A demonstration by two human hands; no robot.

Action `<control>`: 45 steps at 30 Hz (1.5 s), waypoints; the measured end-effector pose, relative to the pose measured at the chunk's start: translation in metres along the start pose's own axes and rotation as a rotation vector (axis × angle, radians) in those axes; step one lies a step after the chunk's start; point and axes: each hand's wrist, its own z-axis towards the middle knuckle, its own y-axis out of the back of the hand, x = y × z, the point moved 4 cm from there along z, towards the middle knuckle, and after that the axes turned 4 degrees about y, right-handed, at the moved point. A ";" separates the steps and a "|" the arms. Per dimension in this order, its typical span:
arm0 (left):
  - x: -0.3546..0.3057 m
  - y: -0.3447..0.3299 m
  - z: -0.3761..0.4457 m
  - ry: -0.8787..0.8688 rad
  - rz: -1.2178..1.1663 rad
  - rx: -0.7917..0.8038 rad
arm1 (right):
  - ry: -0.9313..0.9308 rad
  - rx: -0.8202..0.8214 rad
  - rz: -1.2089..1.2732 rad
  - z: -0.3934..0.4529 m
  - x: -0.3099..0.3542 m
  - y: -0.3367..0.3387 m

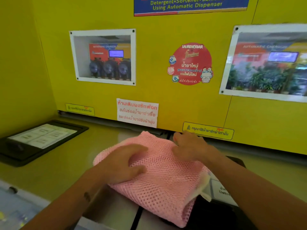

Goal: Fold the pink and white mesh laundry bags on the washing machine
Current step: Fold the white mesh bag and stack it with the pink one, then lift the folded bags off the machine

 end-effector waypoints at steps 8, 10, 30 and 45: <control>0.007 0.019 -0.070 0.567 -0.095 -0.445 | 0.131 0.062 0.390 -0.006 0.007 -0.025; 0.000 0.004 -0.088 0.696 -0.140 -0.292 | 0.136 0.089 0.420 -0.014 0.009 -0.020; -0.071 -0.034 -0.228 0.994 -0.982 -0.864 | 0.565 0.211 0.898 -0.128 0.083 -0.021; -0.057 0.015 -0.420 0.854 -0.673 -1.079 | 0.709 0.368 1.153 -0.234 0.236 -0.083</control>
